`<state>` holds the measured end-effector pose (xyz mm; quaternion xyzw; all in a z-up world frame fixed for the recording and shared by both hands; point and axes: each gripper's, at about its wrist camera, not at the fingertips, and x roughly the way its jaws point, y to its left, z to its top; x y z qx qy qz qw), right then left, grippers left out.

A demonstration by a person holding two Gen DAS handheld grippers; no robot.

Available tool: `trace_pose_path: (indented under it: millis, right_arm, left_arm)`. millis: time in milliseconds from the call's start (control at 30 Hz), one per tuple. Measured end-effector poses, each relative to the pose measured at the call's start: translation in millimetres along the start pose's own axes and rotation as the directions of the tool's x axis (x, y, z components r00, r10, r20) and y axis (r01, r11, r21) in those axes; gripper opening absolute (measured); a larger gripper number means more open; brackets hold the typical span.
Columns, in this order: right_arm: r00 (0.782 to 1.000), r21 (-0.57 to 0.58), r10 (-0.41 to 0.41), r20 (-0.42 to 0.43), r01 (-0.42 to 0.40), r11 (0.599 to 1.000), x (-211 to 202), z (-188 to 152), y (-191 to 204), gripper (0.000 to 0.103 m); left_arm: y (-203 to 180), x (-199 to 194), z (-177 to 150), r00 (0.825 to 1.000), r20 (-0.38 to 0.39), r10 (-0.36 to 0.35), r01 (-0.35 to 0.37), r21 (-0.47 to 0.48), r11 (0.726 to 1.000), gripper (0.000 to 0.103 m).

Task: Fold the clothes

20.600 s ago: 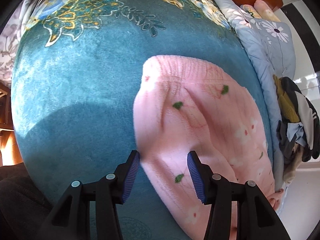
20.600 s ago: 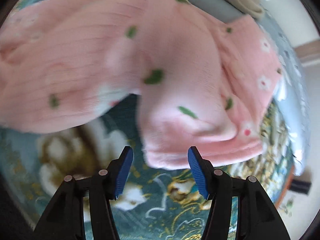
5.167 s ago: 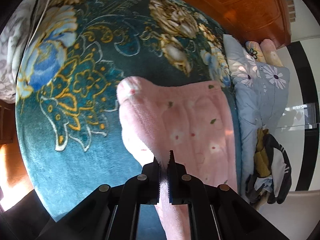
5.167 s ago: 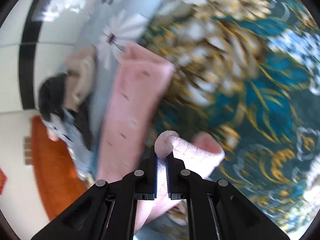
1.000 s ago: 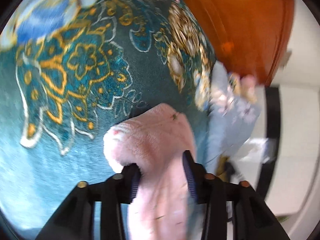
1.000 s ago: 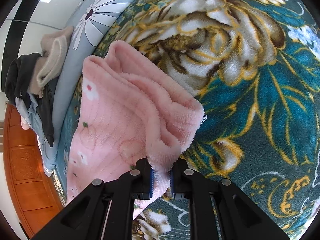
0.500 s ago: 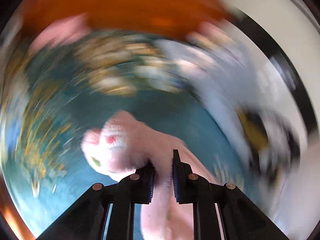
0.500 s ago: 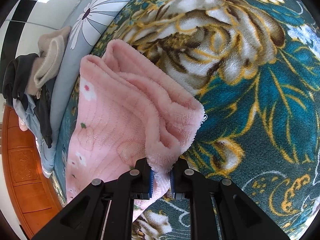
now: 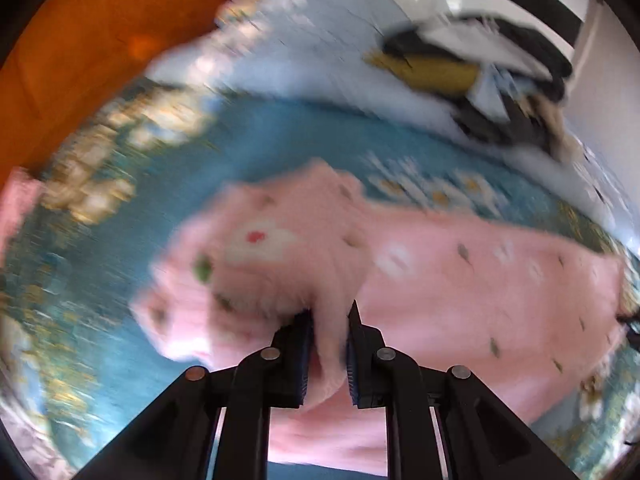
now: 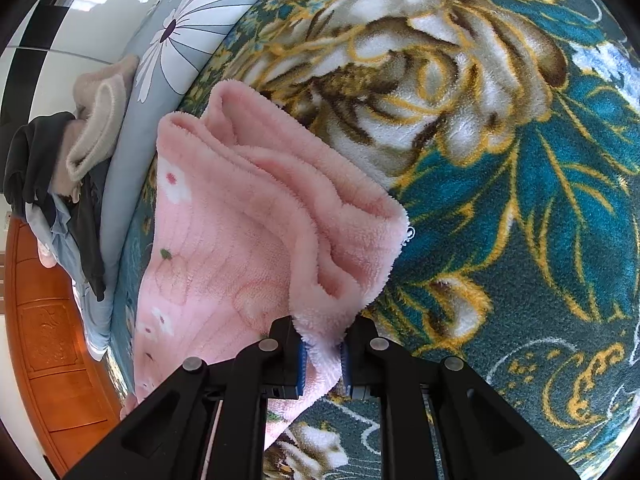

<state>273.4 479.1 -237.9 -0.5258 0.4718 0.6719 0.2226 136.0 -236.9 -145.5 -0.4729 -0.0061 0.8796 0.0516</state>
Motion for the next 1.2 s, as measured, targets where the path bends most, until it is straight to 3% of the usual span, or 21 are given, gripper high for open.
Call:
trace_pose_path:
  millis: [100,167,233,367,533,600,733,800,867,933,1033,1133,1200]
  right_arm:
    - [1.000,0.000,0.001,0.000,-0.001,1.000,-0.3,0.6,-0.4,0.014]
    - [1.000,0.006,0.002,0.004,-0.002,1.000,-0.5,0.5,-1.3,0.014]
    - [1.000,0.011,0.000,0.006,0.000,1.000,-0.4,0.9,-1.5,0.014]
    - [1.000,0.013,-0.009,0.002,0.009,1.000,-1.0,2.7,-0.5,0.014]
    - [0.999,0.003,-0.042,0.001,0.042,0.999,-3.6,4.8,5.3,0.014]
    - [0.999,-0.007,-0.054,0.003,0.054,0.998,-5.3,5.4,8.2,0.014]
    - [0.998,-0.024,-0.067,0.006,0.068,0.997,-13.4,8.8,6.5,0.015]
    - [0.997,-0.030,-0.073,0.008,0.073,0.997,-17.9,10.8,4.4,0.026]
    - [0.997,-0.036,-0.079,0.010,0.079,0.996,-22.7,13.2,2.2,0.031]
    - [0.996,-0.034,-0.080,0.027,0.081,0.996,-33.3,20.9,-3.2,0.036]
    - [0.991,-0.044,-0.090,0.097,0.095,0.994,-54.9,27.0,-8.1,0.037]
    - [0.987,-0.081,-0.077,0.142,0.089,0.993,-50.6,54.2,32.3,0.038]
    - [0.986,-0.080,-0.006,0.169,0.020,0.997,-39.2,54.9,49.9,0.040]
  left_arm:
    - [59.9,-28.1,8.9,0.985,0.107,0.134,-0.115,-0.169,0.979,0.015]
    - [107.4,-36.7,-0.1,0.969,0.115,0.216,-0.169,-0.325,0.930,0.015]
    - [148.5,-25.8,-21.7,0.980,0.047,0.193,-0.150,-0.465,0.873,0.015]
    - [189.7,8.2,-72.1,0.996,-0.056,0.072,-0.091,-0.658,0.748,0.018]
    - [207.6,15.0,-103.1,0.999,0.042,-0.021,0.047,-0.823,0.566,0.018]
    - [214.2,14.2,-105.6,0.997,0.065,-0.049,0.081,-0.853,0.515,0.018]
    - [219.3,11.4,-109.1,0.990,0.074,-0.119,0.122,-0.876,0.467,0.022]
    - [220.3,7.3,-112.7,0.986,0.074,-0.150,0.134,-0.884,0.447,0.026]
    - [218.2,-0.1,-118.6,0.988,0.047,-0.150,0.110,-0.891,0.440,0.042]
    - [214.7,-13.3,-124.7,0.992,0.030,-0.123,0.083,-0.889,0.449,0.048]
    - [210.2,-21.4,-130.3,0.995,0.015,-0.099,0.058,-0.897,0.439,0.049]
    - [200.3,-27.8,-134.3,0.995,0.043,-0.095,0.079,-0.909,0.408,0.049]
    - [188.8,-29.8,-133.0,0.992,0.059,-0.108,0.098,-0.910,0.403,0.049]
